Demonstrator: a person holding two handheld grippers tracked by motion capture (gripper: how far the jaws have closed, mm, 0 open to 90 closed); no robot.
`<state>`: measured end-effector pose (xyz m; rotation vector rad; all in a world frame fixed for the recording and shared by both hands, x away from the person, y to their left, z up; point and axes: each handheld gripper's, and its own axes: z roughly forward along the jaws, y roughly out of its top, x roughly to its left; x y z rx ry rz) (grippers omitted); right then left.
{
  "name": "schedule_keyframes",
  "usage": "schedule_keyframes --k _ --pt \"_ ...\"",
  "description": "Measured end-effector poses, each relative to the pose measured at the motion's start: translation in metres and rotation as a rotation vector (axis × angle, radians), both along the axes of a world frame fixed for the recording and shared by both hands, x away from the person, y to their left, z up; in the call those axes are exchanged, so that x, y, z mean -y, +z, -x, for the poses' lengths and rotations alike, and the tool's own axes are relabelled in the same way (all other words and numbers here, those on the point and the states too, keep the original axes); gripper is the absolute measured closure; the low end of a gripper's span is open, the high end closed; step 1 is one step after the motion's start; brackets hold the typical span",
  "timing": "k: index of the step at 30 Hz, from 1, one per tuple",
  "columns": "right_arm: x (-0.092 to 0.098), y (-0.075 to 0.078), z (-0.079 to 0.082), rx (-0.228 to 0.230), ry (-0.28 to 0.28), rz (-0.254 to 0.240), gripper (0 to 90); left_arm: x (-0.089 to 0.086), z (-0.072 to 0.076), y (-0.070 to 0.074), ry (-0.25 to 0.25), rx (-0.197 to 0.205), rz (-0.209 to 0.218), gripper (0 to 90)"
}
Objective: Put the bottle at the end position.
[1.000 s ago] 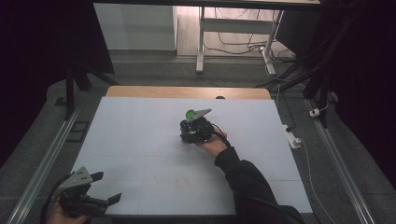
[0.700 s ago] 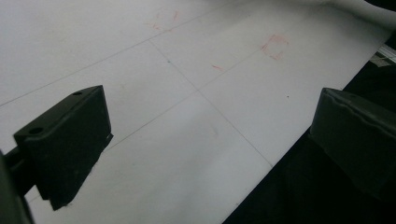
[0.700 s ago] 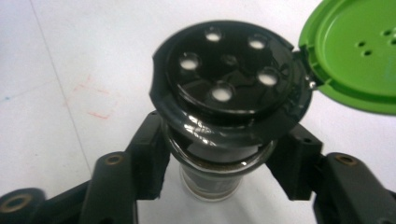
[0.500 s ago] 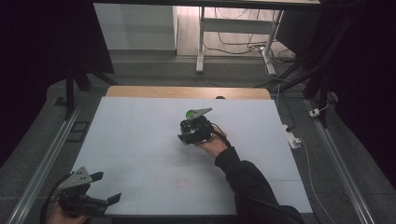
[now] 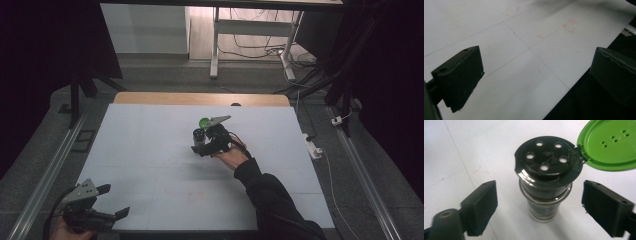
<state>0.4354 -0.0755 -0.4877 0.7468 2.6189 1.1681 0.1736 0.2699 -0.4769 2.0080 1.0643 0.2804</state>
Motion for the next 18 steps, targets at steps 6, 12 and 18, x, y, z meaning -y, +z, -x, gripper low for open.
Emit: schedule_keyframes --k 6,12,18 --pt "0.005 0.003 0.005 -0.018 -0.007 0.002 6.5 0.000 0.000 0.000 0.001 -0.001 0.000 0.0" --pt "0.013 0.011 0.011 -0.029 -0.017 -0.020 1.7 0.000 0.000 0.000 0.003 -0.001 -0.004 0.0" --pt "0.019 0.019 0.018 -0.032 -0.012 -0.043 1.4 0.000 0.000 0.000 0.006 -0.001 -0.002 0.0"
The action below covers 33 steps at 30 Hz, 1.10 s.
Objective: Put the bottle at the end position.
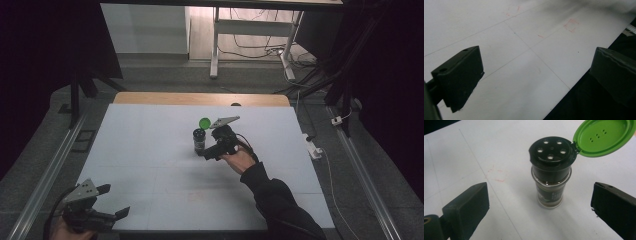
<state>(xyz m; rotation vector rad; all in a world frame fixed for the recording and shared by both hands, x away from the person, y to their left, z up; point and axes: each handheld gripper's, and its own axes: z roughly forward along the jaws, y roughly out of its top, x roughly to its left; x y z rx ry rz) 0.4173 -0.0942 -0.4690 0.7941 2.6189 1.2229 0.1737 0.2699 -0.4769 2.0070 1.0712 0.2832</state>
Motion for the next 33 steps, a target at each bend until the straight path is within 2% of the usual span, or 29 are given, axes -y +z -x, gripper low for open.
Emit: schedule_keyframes --k 6,11,21,33 --pt "0.006 0.003 0.012 -0.024 0.008 -0.003 0.0 0.000 0.000 0.000 0.007 -0.003 -0.005 0.0" --pt "0.012 0.008 0.023 0.007 0.006 0.007 0.0 0.001 0.000 0.000 0.016 -0.003 -0.009 0.0" --pt "0.025 0.015 0.049 0.036 -0.001 0.013 0.0 -0.001 0.000 0.000 0.041 -0.009 -0.016 0.0" --pt "0.046 0.023 0.078 0.040 -0.016 0.012 0.0 0.000 0.000 0.000 0.038 -0.008 -0.026 0.0"
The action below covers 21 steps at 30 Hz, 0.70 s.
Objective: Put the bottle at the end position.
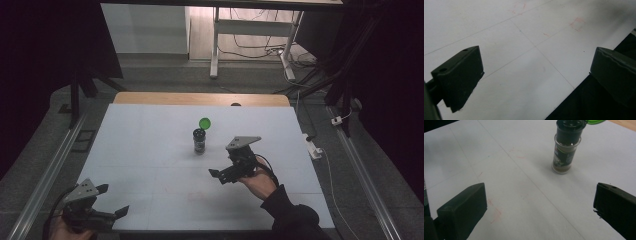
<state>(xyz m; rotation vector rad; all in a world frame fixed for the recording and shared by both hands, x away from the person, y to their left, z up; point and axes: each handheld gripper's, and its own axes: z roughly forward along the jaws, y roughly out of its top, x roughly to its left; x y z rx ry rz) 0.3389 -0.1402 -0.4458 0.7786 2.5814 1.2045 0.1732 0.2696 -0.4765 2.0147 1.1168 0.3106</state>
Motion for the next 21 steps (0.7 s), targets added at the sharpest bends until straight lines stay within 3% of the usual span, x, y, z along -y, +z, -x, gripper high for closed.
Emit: schedule_keyframes --k 21 --pt "0.065 0.009 0.045 0.017 -0.100 -0.030 0.0 0.001 0.000 0.000 -0.002 -0.003 -0.003 0.0"
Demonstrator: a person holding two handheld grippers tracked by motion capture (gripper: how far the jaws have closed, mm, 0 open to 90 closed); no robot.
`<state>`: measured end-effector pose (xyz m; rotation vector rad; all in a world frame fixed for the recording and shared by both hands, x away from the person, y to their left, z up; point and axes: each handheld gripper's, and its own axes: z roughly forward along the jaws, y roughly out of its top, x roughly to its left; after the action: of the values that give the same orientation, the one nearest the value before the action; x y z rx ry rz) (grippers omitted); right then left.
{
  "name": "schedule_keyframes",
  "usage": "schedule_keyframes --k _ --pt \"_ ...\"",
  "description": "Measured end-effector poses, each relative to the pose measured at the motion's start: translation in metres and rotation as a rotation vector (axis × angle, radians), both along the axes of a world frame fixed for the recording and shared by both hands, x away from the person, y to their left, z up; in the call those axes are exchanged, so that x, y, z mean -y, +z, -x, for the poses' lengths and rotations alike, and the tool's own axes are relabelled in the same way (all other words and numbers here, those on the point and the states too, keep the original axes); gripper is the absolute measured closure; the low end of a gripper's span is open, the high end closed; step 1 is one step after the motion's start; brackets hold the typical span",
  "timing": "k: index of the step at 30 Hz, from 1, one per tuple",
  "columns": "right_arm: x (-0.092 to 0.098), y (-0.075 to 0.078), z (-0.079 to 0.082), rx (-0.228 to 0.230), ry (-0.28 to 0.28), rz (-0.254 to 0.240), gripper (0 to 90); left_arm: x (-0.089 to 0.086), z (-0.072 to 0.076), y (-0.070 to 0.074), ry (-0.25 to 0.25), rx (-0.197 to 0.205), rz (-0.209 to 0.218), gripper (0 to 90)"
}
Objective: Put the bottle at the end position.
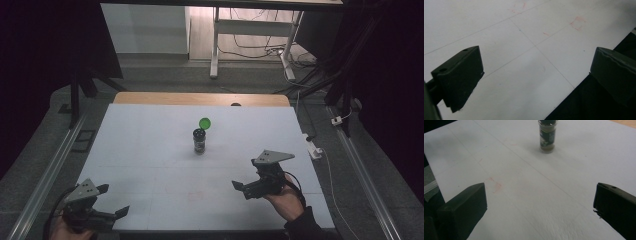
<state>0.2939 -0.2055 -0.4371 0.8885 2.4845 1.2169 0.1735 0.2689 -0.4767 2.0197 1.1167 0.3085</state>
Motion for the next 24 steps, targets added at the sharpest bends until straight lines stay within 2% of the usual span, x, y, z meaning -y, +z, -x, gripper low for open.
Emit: schedule_keyframes --k 14,19,24 --pt "0.046 -0.006 0.026 0.003 -0.109 0.000 0.0 0.000 0.000 0.000 0.000 -0.001 -0.002 0.0" --pt "0.062 -0.011 0.036 0.009 -0.155 0.025 0.0 0.000 0.000 0.000 0.000 -0.001 -0.001 0.0" --pt "0.071 -0.017 0.043 -0.009 -0.184 0.042 0.0 0.000 0.000 0.000 0.000 -0.001 -0.003 0.0"
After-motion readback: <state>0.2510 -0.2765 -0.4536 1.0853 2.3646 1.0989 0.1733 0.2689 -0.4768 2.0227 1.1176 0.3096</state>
